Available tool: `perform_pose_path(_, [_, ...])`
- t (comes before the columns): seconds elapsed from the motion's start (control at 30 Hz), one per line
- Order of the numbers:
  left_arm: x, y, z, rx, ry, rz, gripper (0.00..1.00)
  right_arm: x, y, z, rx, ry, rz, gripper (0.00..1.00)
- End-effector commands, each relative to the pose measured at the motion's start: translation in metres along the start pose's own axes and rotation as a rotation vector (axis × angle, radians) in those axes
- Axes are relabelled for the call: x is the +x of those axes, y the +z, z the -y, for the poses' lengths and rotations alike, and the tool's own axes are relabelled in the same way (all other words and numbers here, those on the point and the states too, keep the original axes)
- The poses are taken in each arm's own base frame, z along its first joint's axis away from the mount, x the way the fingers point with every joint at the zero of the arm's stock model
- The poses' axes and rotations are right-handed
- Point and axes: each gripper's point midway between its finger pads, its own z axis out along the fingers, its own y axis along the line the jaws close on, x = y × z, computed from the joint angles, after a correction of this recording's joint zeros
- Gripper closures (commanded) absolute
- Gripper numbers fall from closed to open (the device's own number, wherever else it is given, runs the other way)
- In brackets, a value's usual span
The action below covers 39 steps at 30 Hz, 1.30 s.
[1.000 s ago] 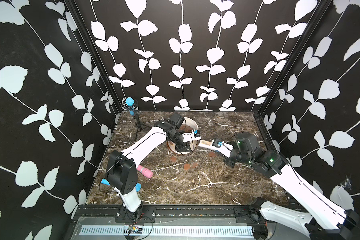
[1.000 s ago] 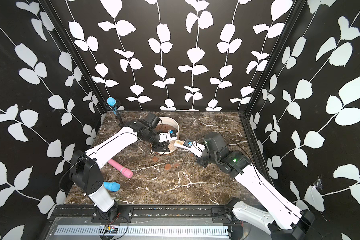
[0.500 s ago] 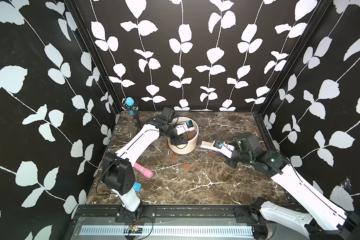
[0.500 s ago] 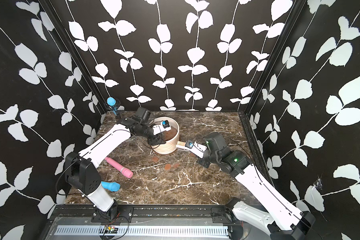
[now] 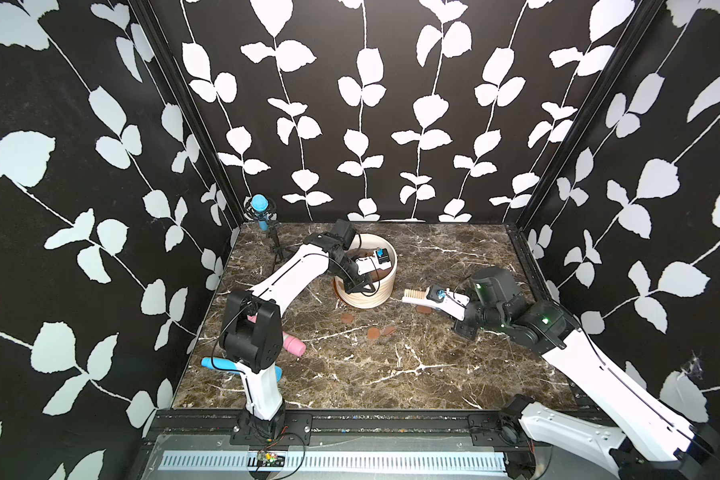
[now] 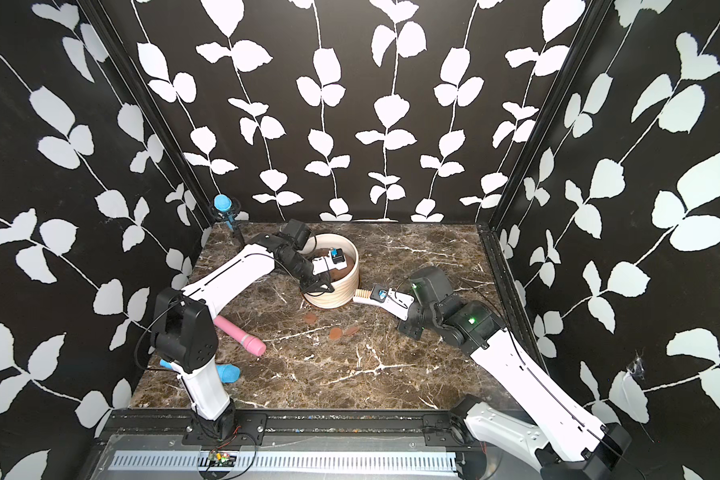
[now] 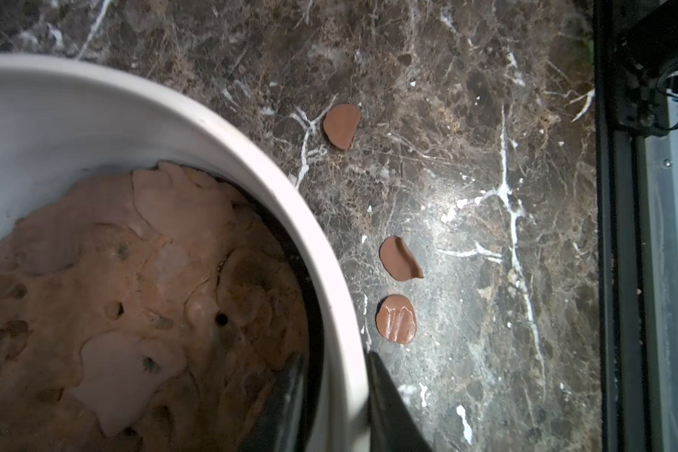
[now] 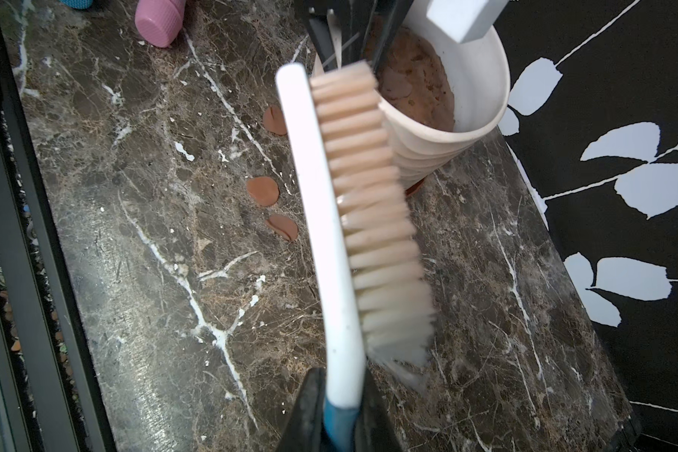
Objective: Scrub the dried mud off the ceramic pot
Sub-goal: Rotate the pot on the tray.
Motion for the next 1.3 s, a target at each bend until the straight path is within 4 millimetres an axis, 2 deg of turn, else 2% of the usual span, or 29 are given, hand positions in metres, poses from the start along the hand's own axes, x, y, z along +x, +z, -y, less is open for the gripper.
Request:
perform_pose_path(0.0, [-0.013,-0.012,-0.006,-0.02,-0.017,0.028,0.88,-0.002,0.001,-0.001,-0.012,-0.004,0.013,1.0])
perform_pose_path(0.07, [-0.018,-0.015,-0.007,-0.031,-0.031,0.044,1.0,-0.001,0.004,-0.001,-0.014,-0.003,0.012,1.0])
perform_pose_path(0.33, [-0.042,-0.019,-0.019,-0.221,-0.069,0.111,1.0,0.009,0.022,-0.005,-0.029,-0.008,-0.004,1.0])
perform_pose_path(0.53, [-0.059,0.003,-0.029,-0.376,-0.155,0.076,1.0,0.019,0.03,-0.01,-0.049,-0.033,-0.035,1.0])
perform_pose_path(0.7, [-0.066,0.01,-0.049,-0.492,-0.395,0.095,1.0,0.022,0.036,-0.018,-0.074,-0.06,-0.006,1.0])
perform_pose_path(0.8, [-0.062,0.01,-0.061,-0.567,-0.591,0.104,1.0,0.019,0.036,-0.03,-0.127,-0.106,0.036,1.0])
perform_pose_path(0.9, [-0.064,0.023,-0.051,-0.618,-0.705,0.099,1.0,0.018,0.047,-0.034,-0.141,-0.094,0.07,1.0])
perform_pose_path(1.07, [-0.064,0.024,-0.052,-0.678,-0.899,0.171,1.0,0.028,0.067,-0.026,-0.139,-0.046,-0.009,1.0])
perform_pose_path(1.1, [-0.065,0.025,-0.053,-0.675,-0.924,0.182,0.98,0.03,0.07,-0.02,-0.128,-0.035,-0.027,1.0])
perform_pose_path(1.17, [-0.07,0.03,-0.051,-0.637,-0.944,0.209,0.85,0.03,0.077,-0.009,-0.133,-0.001,-0.031,1.0])
perform_pose_path(1.27, [-0.083,0.035,-0.046,-0.564,-0.928,0.237,0.69,0.019,0.093,0.003,-0.2,0.041,0.014,1.0])
